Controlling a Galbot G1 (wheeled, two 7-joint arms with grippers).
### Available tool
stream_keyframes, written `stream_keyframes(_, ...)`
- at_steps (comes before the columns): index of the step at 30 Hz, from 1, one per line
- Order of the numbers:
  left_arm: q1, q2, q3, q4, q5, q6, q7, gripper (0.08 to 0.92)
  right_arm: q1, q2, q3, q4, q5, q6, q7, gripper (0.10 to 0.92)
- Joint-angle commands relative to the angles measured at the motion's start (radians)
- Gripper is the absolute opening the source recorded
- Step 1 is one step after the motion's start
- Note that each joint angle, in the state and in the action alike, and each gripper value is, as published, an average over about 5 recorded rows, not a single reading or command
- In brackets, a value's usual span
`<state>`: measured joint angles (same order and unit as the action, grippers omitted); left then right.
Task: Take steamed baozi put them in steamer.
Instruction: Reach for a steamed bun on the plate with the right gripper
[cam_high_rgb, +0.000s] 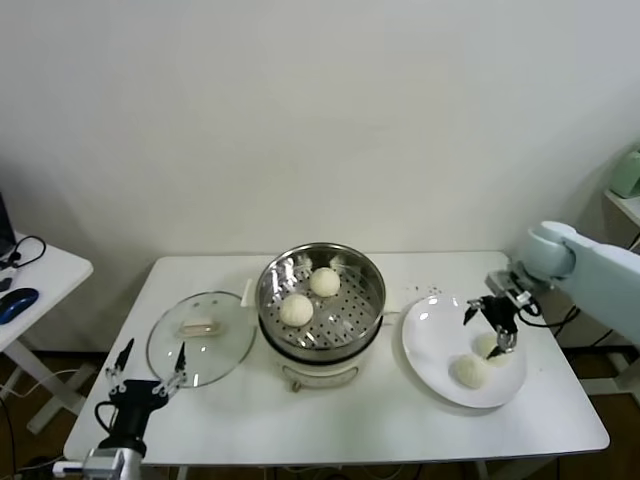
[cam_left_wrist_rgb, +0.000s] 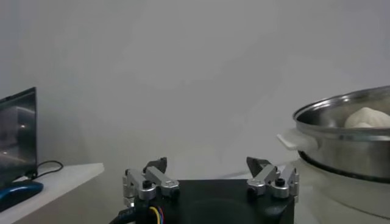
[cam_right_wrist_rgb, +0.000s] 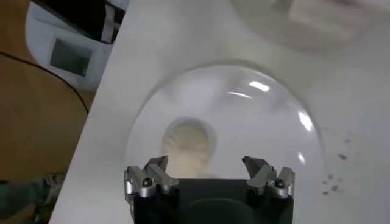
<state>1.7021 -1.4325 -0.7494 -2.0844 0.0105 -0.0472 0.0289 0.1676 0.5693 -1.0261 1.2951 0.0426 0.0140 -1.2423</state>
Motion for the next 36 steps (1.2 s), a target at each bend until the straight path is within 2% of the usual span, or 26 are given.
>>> stream_keyframes(1, -0.002, -0.001, 0.003, 0.017, 0.006, -0.004, 0.002, 0.823, -0.170, -0.012, 0.107, -0.016, -0.074, -0.005, 0.017, 0.823)
stream_keyframes(10, 0.005, -0.003, -0.001, 0.027, 0.003, -0.005, -0.001, 0.823, -0.155, 0.071, 0.086, -0.079, -0.074, -0.002, 0.042, 0.823)
stream_keyframes(36, -0.016, 0.000, -0.001, 0.032, 0.007, 0.008, -0.007, 0.823, -0.174, 0.094, 0.090, -0.100, -0.159, 0.027, 0.034, 0.822)
